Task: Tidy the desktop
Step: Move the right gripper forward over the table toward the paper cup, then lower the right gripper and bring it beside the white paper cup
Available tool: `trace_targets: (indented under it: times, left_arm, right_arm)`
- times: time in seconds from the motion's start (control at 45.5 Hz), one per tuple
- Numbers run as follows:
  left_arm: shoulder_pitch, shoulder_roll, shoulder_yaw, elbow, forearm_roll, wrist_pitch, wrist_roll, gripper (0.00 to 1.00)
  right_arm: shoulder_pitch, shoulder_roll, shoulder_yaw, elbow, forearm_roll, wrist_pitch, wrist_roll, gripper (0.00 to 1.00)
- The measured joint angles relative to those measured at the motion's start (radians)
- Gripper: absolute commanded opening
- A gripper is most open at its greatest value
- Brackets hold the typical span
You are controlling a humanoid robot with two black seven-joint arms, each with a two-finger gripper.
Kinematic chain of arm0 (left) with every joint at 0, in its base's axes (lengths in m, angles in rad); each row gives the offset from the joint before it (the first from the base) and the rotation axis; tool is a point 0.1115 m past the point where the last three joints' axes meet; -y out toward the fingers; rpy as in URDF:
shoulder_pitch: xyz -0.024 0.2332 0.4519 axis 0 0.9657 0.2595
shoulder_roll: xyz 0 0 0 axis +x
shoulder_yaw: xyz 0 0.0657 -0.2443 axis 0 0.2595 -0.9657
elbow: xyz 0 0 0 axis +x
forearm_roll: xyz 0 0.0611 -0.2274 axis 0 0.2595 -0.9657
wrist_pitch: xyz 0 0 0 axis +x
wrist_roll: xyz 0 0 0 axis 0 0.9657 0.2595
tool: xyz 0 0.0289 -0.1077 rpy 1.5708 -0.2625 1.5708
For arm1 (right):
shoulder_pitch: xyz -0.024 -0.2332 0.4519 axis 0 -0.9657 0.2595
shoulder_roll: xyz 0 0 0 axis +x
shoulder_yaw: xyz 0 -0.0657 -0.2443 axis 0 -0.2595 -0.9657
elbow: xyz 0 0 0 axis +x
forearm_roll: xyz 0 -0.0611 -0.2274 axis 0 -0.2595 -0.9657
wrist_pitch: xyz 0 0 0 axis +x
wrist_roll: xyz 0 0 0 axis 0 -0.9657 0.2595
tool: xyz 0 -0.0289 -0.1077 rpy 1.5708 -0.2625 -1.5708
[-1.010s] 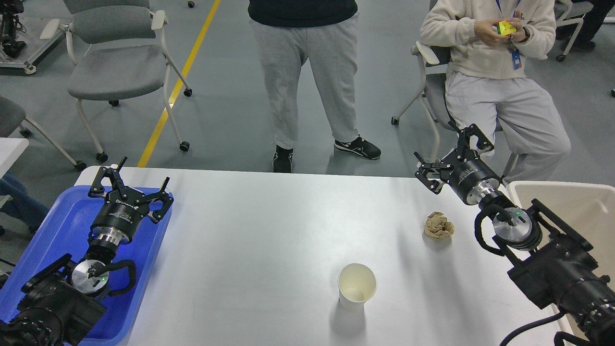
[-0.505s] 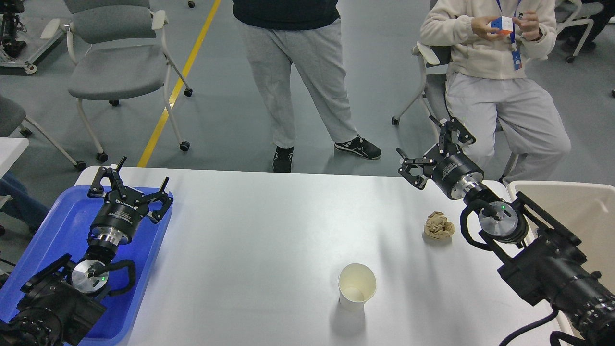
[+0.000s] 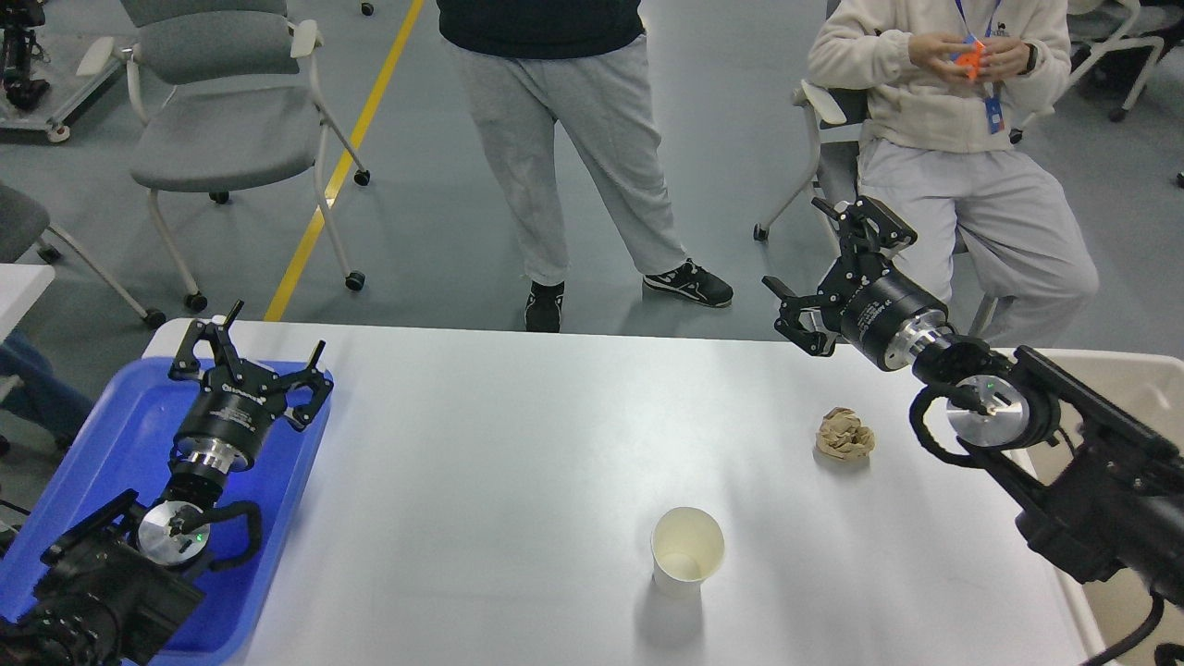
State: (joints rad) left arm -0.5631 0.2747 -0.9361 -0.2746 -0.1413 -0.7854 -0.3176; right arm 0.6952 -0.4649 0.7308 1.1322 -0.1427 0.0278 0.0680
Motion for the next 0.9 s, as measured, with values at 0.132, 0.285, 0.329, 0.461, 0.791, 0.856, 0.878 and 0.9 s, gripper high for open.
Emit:
trace_targets:
  times: [0.132, 0.285, 0.329, 0.461, 0.791, 0.856, 0.878, 0.9]
  left_arm:
    - [0.000, 0.000, 0.000, 0.000, 0.001, 0.000, 0.000, 1.00]
    - [0.000, 0.000, 0.000, 0.000, 0.002, 0.000, 0.002, 1.00]
    - [0.000, 0.000, 0.000, 0.000, 0.002, 0.000, 0.002, 1.00]
    - [0.000, 0.000, 0.000, 0.000, 0.002, 0.000, 0.002, 1.00]
    - [0.000, 0.000, 0.000, 0.000, 0.004, 0.000, 0.002, 1.00]
    - [0.000, 0.000, 0.000, 0.000, 0.004, 0.000, 0.002, 1.00]
    - [0.000, 0.000, 0.000, -0.001, 0.004, 0.000, 0.002, 1.00]
    - [0.000, 0.000, 0.000, -0.001, 0.004, 0.000, 0.002, 1.00]
  right_arm:
    - [0.069, -0.127, -0.160, 0.094, -0.015, -0.008, 0.000, 1.00]
    - [0.185, -0.251, -0.364, 0.211, -0.021, -0.017, 0.001, 1.00]
    - [0.226, -0.282, -0.433, 0.248, -0.023, -0.022, 0.002, 1.00]
    - [0.336, -0.344, -0.623, 0.341, -0.025, -0.048, 0.003, 1.00]
    - [0.597, -0.321, -0.997, 0.440, -0.032, -0.140, 0.005, 1.00]
    - [0.632, -0.287, -1.060, 0.439, -0.035, -0.160, 0.005, 1.00]
    - [0.640, -0.277, -1.077, 0.437, -0.036, -0.165, 0.005, 1.00]
    - [0.651, -0.264, -1.102, 0.433, -0.040, -0.172, 0.006, 1.00]
